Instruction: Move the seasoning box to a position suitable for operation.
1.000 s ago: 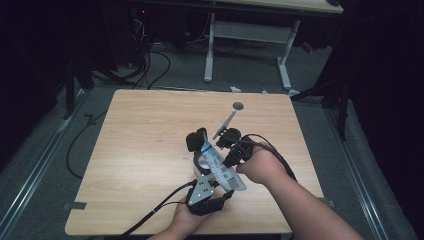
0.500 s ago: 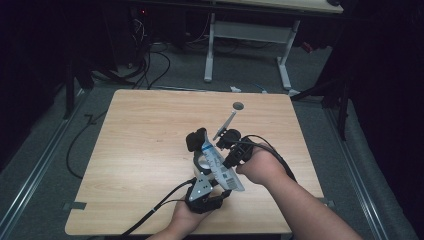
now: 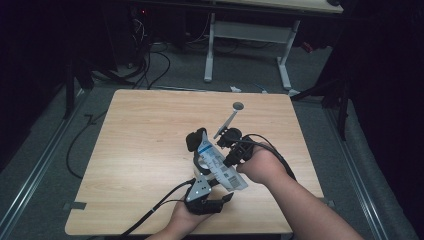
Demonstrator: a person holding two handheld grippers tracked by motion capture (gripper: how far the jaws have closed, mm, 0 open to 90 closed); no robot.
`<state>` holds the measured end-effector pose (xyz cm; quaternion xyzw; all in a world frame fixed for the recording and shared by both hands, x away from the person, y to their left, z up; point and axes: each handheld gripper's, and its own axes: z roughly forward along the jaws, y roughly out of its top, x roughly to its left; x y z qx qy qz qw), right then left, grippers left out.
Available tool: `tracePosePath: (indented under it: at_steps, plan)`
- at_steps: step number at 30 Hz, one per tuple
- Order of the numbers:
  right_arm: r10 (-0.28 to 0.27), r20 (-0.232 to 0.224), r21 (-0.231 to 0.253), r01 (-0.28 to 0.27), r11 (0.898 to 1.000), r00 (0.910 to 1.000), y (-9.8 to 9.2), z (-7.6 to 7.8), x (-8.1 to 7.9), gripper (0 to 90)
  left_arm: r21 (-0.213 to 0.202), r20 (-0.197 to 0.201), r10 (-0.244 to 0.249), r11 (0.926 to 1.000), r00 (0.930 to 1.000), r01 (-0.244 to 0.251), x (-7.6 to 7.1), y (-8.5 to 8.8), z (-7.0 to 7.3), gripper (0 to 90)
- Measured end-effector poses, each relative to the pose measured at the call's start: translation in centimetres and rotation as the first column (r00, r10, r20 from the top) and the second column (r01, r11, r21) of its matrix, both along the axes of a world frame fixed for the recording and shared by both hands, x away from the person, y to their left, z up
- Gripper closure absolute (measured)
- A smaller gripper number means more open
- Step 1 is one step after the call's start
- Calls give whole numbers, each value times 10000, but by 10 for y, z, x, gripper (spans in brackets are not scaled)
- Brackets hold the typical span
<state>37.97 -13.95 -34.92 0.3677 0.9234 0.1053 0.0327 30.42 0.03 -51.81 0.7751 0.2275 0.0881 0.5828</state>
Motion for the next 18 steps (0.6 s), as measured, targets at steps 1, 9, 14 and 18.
tracePosePath:
  at_steps: [1,9,14,18]
  plan:
    - [-53,-1,-9,53,10000,10000,0,0,0,900,3,-13,-26,10000,10000,26,0,1,0,361]
    - [-18,67,39,17,10000,10000,-2,0,1,900,-161,-23,-9,9999,10000,9,-3,12,1,313]
    - [-125,47,36,125,9999,9999,-1,1,-1,900,-106,4,52,9999,10000,-52,-4,23,0,309]
    - [-26,85,44,26,10000,10000,-4,2,0,900,92,15,172,9998,9999,-172,-4,39,0,310]
